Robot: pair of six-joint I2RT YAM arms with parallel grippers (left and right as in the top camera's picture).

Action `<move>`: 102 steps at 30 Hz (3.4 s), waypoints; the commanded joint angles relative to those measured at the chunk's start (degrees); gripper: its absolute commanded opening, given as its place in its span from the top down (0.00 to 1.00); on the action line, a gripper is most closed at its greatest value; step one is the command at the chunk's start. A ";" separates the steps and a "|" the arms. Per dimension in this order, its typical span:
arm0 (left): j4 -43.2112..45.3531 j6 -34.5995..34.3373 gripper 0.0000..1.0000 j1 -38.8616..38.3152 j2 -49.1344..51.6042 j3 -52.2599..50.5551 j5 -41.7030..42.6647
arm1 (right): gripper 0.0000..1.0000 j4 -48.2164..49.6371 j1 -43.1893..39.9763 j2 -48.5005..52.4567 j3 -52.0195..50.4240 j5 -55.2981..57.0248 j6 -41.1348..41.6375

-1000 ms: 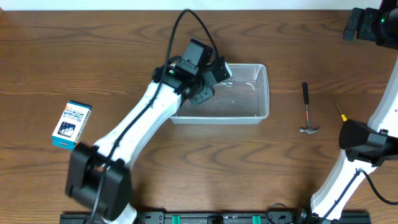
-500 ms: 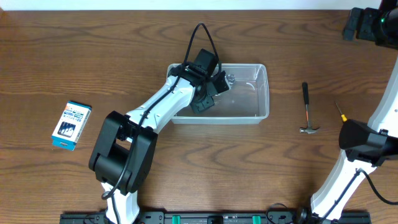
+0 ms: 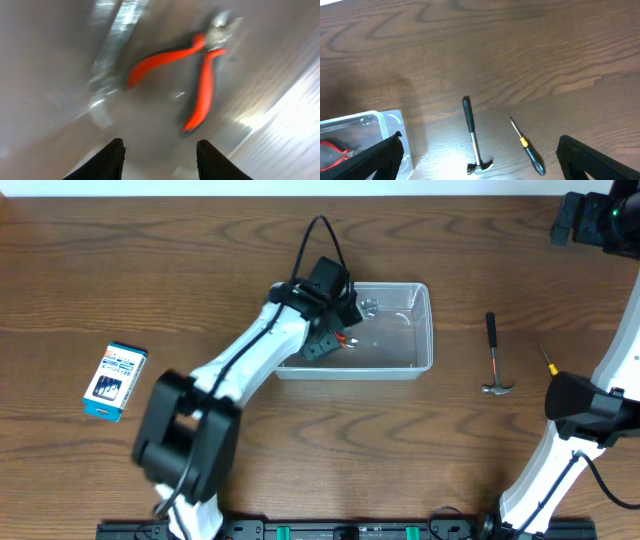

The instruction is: Pack container

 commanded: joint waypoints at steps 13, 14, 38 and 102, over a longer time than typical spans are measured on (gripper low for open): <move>-14.80 -14.62 0.41 42.80 -25.40 4.44 -5.86 | 0.01 -0.17 0.35 -0.28 0.63 -1.01 0.98; -14.84 -12.70 0.41 46.34 -24.79 3.78 -1.46 | 0.01 -0.17 0.33 -0.28 0.63 -1.01 0.98; -8.55 1.68 0.01 62.38 2.03 -1.68 5.22 | 0.01 -0.20 0.33 -0.28 0.63 -0.57 0.76; -6.86 9.16 0.02 61.96 8.28 -0.20 5.99 | 0.01 -0.20 0.33 -0.28 0.61 -0.59 1.64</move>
